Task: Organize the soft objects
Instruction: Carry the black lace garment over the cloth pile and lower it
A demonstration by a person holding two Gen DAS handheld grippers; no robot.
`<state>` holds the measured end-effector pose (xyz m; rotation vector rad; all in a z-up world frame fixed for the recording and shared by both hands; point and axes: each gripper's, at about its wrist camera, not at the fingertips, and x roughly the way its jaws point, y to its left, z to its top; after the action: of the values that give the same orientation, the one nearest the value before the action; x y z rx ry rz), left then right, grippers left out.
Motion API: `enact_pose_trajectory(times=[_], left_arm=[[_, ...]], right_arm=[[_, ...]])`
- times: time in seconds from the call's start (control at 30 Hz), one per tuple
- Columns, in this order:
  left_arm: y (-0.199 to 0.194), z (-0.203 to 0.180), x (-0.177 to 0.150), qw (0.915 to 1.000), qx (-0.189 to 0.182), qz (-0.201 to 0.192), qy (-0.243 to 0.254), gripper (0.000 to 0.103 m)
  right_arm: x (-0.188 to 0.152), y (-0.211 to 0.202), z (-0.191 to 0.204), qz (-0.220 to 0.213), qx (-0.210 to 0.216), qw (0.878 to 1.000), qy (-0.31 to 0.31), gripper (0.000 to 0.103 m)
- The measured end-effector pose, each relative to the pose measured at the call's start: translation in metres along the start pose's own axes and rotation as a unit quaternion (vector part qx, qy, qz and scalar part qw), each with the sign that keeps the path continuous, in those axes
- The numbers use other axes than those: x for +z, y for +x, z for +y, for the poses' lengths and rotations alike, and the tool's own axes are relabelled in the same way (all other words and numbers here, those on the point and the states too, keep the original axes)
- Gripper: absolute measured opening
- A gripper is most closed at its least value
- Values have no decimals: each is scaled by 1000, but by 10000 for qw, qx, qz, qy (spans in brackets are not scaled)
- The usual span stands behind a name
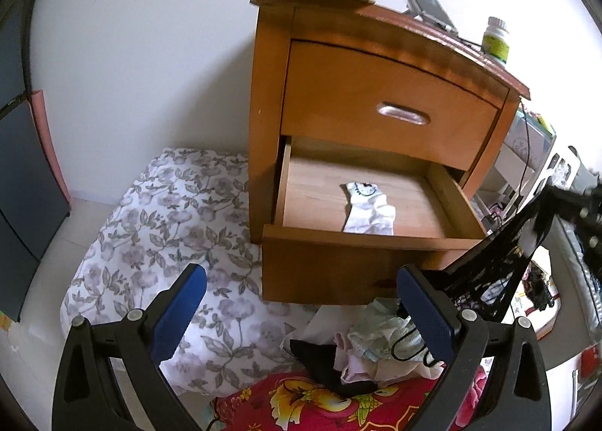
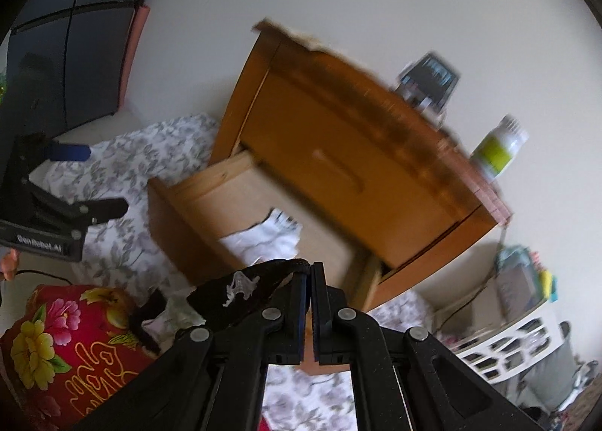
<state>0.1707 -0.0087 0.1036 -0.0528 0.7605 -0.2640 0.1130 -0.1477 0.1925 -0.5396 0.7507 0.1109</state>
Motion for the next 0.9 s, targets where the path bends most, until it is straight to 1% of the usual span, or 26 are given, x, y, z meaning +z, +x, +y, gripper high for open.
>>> enact_pose_trajectory(times=[0.23, 0.47, 0.63, 0.73, 0.9], left_arm=[[11, 1, -5, 9999, 27, 114, -20, 101], [16, -3, -6, 9998, 9, 184, 61, 101], [20, -7, -6, 9997, 5, 233, 118, 101], [22, -9, -6, 9995, -4, 273, 160, 101], [27, -12, -8, 9991, 10, 353, 216, 101]], right_arm=[[-21, 38, 18, 370, 373, 9984, 195, 2], [-45, 69, 42, 742, 772, 9938, 295, 2], [-65, 92, 53, 1094, 998, 9878, 478, 3], [-78, 110, 55, 1343, 1129, 9818, 726, 3], [-94, 131, 62, 1635, 1231, 9743, 942, 3]])
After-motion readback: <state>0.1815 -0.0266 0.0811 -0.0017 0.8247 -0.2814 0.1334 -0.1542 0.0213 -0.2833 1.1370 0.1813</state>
